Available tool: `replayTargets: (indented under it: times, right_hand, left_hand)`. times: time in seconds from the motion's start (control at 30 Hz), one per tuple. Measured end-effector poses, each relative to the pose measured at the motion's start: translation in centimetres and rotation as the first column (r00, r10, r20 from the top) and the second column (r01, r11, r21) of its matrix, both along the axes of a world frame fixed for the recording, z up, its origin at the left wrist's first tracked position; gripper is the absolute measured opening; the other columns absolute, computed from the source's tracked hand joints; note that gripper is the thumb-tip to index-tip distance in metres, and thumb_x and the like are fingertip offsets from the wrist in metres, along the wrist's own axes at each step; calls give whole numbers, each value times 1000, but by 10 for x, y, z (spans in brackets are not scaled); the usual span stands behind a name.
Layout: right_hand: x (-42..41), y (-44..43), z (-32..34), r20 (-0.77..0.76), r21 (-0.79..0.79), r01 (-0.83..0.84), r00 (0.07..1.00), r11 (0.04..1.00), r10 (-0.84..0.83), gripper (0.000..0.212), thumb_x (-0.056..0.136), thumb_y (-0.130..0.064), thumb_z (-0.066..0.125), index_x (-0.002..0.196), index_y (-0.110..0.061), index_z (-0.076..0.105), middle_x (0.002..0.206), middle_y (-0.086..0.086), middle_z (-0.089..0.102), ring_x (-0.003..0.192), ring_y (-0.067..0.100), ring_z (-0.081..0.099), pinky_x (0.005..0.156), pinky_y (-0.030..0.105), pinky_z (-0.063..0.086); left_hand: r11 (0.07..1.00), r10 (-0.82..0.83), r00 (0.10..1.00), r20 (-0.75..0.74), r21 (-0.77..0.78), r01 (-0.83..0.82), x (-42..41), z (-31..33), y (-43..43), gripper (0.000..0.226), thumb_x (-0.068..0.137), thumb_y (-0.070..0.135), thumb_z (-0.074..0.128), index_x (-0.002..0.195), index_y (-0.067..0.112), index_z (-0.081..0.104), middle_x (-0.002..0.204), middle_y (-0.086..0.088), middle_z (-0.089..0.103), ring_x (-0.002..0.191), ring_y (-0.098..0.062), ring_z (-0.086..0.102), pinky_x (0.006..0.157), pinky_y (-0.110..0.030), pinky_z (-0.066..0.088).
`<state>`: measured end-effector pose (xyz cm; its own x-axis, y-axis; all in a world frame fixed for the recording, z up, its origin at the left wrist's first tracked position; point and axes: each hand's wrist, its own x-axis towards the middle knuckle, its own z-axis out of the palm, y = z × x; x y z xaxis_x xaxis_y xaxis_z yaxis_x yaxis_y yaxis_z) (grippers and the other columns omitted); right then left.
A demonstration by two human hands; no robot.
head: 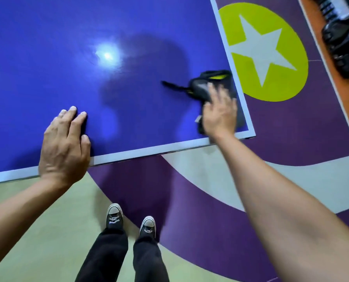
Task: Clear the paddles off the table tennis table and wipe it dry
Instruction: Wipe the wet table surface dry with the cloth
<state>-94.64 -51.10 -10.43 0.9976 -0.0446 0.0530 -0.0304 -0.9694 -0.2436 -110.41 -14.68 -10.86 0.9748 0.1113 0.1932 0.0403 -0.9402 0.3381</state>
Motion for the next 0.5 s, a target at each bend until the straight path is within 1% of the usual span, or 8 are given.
replayTargets:
  times: [0.07, 0.1, 0.2, 0.27, 0.33, 0.4, 0.47, 0.5]
  right_hand:
    - [6, -47, 0, -21, 10, 135, 991, 991, -135, 64, 96, -38, 30, 159, -28, 32, 166, 9, 28, 153, 25, 24, 125, 49, 13]
    - [8, -56, -1, -24, 13, 179, 984, 984, -179, 64, 97, -39, 29, 159, -28, 31, 166, 8, 26, 154, 25, 23, 125, 49, 12]
    - [2, -45, -4, 2, 10, 276, 961, 961, -276, 60, 101, -35, 35, 160, -27, 28, 168, 9, 22, 155, 25, 19, 126, 48, 7]
    - [-12, -18, -4, 17, 9, 294, 956, 956, -294, 61, 101, -36, 36, 160, -26, 29, 167, 11, 22, 155, 26, 18, 126, 49, 6]
    - [-39, 29, -1, 42, 38, 229, 972, 973, -230, 63, 98, -37, 37, 159, -25, 32, 166, 12, 26, 154, 27, 22, 126, 50, 8]
    - [-76, 94, 0, 63, 44, 36, 997, 998, -39, 63, 97, -36, 38, 159, -24, 34, 165, 12, 30, 153, 28, 26, 126, 49, 11]
    - [-111, 158, 2, 60, 53, -162, 985, 985, 159, 64, 96, -37, 41, 159, -25, 34, 165, 10, 30, 152, 26, 26, 126, 47, 14]
    - [-120, 173, 2, 55, 46, -236, 971, 971, 233, 64, 96, -38, 42, 158, -27, 34, 164, 9, 31, 151, 25, 28, 125, 47, 16]
  left_hand:
    - [1000, 4, 1000, -5, 12, -4, -1, -1, -2, 53, 98, 22, 33, 144, 1, 46, 153, -24, 40, 143, -45, 34, 120, -52, 24]
    - [1000, 9, 1000, -2, 14, -9, -1, -1, -2, 53, 98, 23, 32, 144, 1, 46, 153, -24, 40, 143, -45, 34, 120, -52, 24]
    - [1000, 19, 1000, -6, 16, -19, -1, 0, -3, 54, 97, 24, 33, 144, 2, 46, 153, -24, 41, 144, -44, 34, 120, -51, 23]
    - [999, 30, 1000, -7, 20, -30, -3, 2, -3, 54, 97, 24, 34, 145, 2, 46, 154, -23, 41, 144, -43, 34, 121, -50, 22]
    - [999, 35, 999, -19, 30, -34, -3, 2, -3, 53, 98, 24, 34, 145, 3, 45, 154, -22, 40, 145, -42, 33, 121, -49, 22]
    - [998, 50, 997, -51, 40, -48, -3, 3, -1, 54, 98, 25, 34, 146, 4, 45, 155, -20, 40, 146, -40, 33, 122, -49, 22]
    - [997, 69, 994, -87, 51, -64, -4, 7, 4, 55, 98, 27, 32, 146, 3, 45, 156, -20, 39, 145, -40, 33, 121, -48, 23]
    - [997, 57, 993, -102, 50, -52, -3, 8, 3, 56, 98, 28, 31, 146, 3, 46, 156, -20, 40, 144, -40, 35, 121, -48, 24]
